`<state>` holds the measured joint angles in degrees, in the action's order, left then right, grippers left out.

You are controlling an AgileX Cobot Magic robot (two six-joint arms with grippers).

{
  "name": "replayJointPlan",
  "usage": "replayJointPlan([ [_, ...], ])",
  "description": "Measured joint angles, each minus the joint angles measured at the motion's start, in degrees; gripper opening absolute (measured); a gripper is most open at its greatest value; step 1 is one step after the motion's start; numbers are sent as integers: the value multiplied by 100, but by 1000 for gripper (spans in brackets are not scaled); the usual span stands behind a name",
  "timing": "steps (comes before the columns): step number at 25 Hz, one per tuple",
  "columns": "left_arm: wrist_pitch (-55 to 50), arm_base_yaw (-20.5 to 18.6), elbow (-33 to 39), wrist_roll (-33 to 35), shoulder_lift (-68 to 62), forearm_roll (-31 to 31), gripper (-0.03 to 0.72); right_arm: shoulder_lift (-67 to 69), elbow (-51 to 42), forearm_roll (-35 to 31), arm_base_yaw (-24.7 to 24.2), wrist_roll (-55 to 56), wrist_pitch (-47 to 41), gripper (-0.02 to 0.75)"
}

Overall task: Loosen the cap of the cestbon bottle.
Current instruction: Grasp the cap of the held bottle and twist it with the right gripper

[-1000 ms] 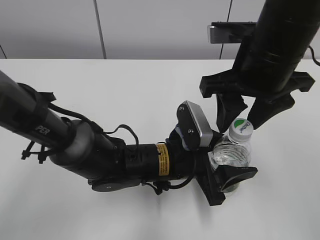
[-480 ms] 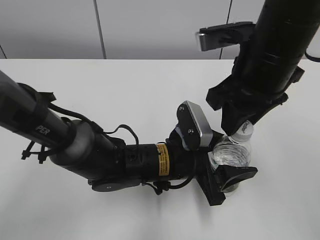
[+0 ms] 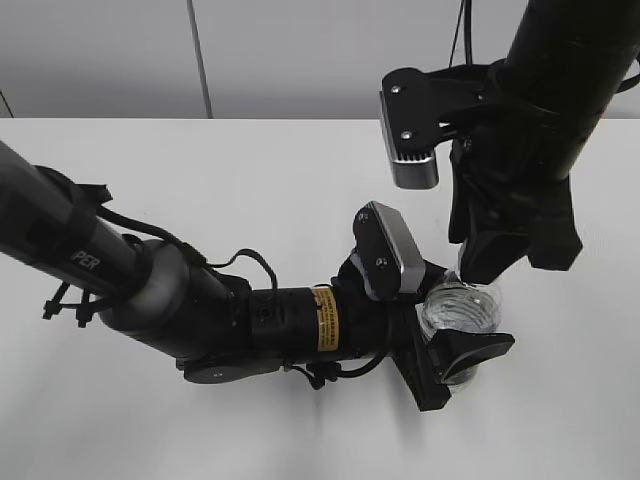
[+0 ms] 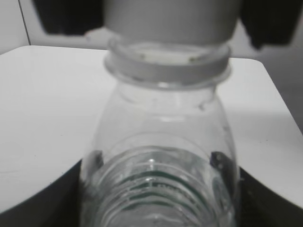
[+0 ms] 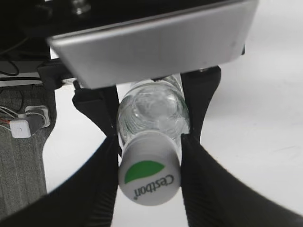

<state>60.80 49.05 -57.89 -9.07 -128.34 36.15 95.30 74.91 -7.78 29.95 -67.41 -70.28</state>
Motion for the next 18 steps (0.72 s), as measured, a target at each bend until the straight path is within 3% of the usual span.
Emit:
replayJointPlan([
  [8,5,0,0,0,0,4,517,0,6,-102,0,372,-8,316],
  [14,9,0,0,0,0,11,517,-181,6,-163,0,1660,4,584],
  [18,12,0,0,0,0,13,517,-462,6,-163,0,3498,4,626],
])
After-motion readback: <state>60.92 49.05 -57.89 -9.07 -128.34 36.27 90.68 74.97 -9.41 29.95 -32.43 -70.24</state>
